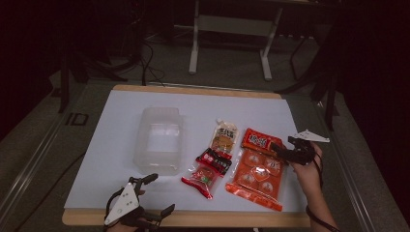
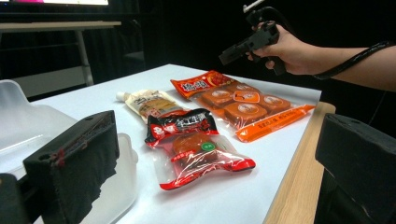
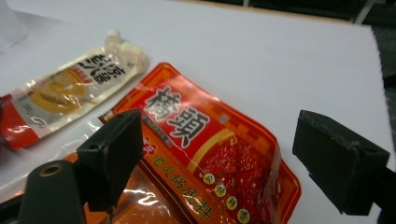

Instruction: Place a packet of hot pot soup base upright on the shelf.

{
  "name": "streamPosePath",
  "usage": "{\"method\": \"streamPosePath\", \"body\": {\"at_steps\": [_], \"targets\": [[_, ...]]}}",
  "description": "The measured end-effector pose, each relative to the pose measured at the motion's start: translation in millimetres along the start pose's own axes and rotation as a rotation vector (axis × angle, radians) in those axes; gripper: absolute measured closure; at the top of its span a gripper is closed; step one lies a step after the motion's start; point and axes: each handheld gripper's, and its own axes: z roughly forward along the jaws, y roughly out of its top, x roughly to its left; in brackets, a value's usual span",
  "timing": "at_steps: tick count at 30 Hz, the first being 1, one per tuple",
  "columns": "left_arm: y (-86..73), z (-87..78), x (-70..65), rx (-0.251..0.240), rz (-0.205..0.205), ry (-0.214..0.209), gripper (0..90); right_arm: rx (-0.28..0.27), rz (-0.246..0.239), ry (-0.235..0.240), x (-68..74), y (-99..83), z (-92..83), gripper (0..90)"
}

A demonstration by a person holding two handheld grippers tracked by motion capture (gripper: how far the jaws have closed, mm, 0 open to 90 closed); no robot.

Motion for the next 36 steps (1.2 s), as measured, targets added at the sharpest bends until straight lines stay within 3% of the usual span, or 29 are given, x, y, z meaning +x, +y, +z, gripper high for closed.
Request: {"method": "streamPosePath", "body": {"at_steps": [18, 20, 24, 25, 31, 36], "targets": [[-0.2, -0.1, 0.7, 0.001, -0.014, -0.004, 0.1, 0.117, 0.027, -0.058, -15.7, -23.7, 28.7, 15.7], [-0.4, 0.4, 0.5, 0.005, -0.01, -0.006, 0.1, 0.146, 0.032, -0.051, -17.4, -27.3, 32.1, 15.8], [-0.6, 0.8, 0.4, 0.007, -0.012, -0.007, 0.1, 0.151, 0.082, -0.023, -20.7, -31.0, 34.0, 18.0], [-0.6, 1.1, 0.3, 0.008, -0.011, -0.009, 0.1, 0.154, 0.075, -0.01, -19.6, -31.0, 33.4, 25.3], [-0.8, 2.3, -0.7, 0.011, -0.008, -0.013, 0.1, 0.164, 0.047, -0.001, -13.7, -29.3, 32.2, 41.2], [-0.8, 2.8, -0.9, 0.013, -0.008, -0.014, 0.1, 0.177, 0.026, -0.064, -8.3, -27.6, 32.7, 56.5]]}}
